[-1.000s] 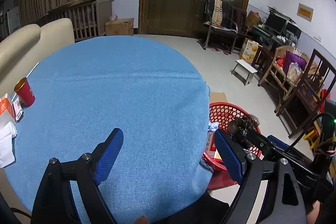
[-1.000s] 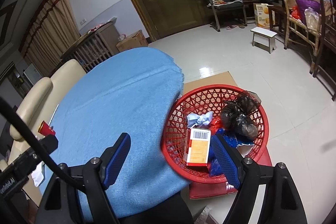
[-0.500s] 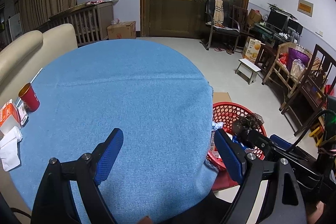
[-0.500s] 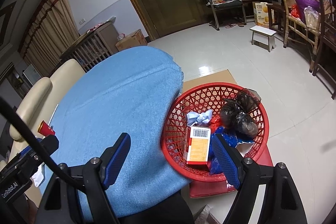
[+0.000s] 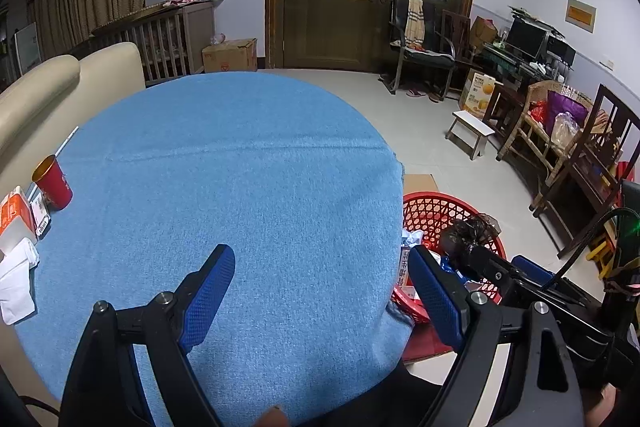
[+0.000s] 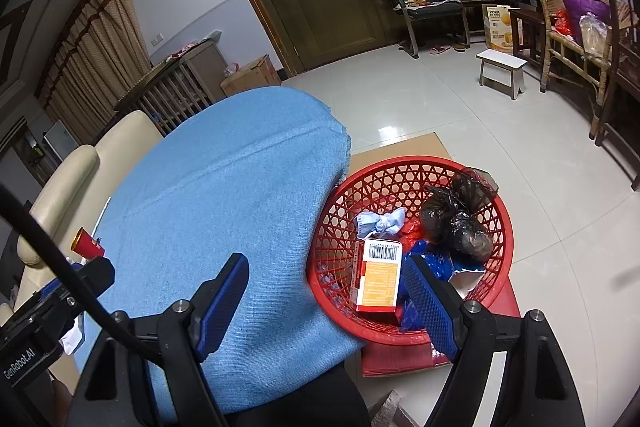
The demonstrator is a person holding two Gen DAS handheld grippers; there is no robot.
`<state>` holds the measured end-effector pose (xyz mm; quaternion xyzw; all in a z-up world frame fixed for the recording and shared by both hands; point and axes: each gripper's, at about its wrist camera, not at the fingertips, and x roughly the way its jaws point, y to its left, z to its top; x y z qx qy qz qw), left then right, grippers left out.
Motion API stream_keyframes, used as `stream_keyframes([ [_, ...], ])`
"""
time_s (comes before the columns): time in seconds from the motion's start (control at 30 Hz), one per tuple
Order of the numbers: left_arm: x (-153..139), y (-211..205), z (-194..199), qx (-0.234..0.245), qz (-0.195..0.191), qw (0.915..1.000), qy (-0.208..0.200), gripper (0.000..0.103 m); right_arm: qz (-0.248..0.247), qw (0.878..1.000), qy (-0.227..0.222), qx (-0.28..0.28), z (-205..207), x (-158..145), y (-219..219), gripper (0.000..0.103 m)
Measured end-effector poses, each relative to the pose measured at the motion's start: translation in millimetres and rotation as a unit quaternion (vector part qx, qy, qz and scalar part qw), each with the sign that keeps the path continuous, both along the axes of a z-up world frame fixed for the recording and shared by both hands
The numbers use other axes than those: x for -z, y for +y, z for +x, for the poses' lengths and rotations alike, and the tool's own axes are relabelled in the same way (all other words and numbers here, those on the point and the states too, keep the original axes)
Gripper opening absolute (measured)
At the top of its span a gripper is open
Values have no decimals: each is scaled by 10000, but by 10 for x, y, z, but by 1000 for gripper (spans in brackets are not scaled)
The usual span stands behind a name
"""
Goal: Collect trash
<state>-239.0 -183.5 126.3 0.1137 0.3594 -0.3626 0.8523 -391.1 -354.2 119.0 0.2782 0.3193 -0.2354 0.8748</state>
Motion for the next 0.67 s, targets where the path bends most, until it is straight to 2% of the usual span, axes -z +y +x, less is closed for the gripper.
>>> stream_keyframes([
  [0.67,-39,-13,-74,184,-13,9997,-180,88,26,10000,44,-16,15,43,1,83],
])
